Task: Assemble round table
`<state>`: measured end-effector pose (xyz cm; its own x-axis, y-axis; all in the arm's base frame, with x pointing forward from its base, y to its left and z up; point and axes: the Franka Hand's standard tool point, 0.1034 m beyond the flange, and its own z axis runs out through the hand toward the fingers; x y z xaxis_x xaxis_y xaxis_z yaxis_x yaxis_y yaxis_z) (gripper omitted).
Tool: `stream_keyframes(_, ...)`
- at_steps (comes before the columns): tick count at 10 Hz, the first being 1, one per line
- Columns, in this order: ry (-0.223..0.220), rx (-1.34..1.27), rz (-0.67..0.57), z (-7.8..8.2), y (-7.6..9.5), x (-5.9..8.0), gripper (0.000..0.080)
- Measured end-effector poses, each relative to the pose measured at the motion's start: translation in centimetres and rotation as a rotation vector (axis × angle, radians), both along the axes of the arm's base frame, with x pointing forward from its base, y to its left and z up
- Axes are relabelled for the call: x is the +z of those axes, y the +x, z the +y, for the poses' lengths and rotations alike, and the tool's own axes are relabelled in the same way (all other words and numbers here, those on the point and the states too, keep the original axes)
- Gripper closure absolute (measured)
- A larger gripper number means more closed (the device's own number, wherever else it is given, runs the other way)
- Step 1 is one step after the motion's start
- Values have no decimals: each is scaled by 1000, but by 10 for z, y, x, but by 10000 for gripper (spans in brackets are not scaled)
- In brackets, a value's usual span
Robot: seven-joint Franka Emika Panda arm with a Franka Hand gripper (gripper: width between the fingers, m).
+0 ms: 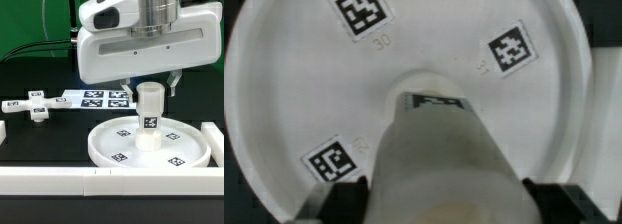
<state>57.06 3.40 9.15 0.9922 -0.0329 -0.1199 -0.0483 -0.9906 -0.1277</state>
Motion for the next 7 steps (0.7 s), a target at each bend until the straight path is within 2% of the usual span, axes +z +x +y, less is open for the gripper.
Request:
stream_keyframes(4,-27,-491,38,-1,-4,-1,390)
stream_keyframes(7,-36,-844,101,8,-8,-2,390)
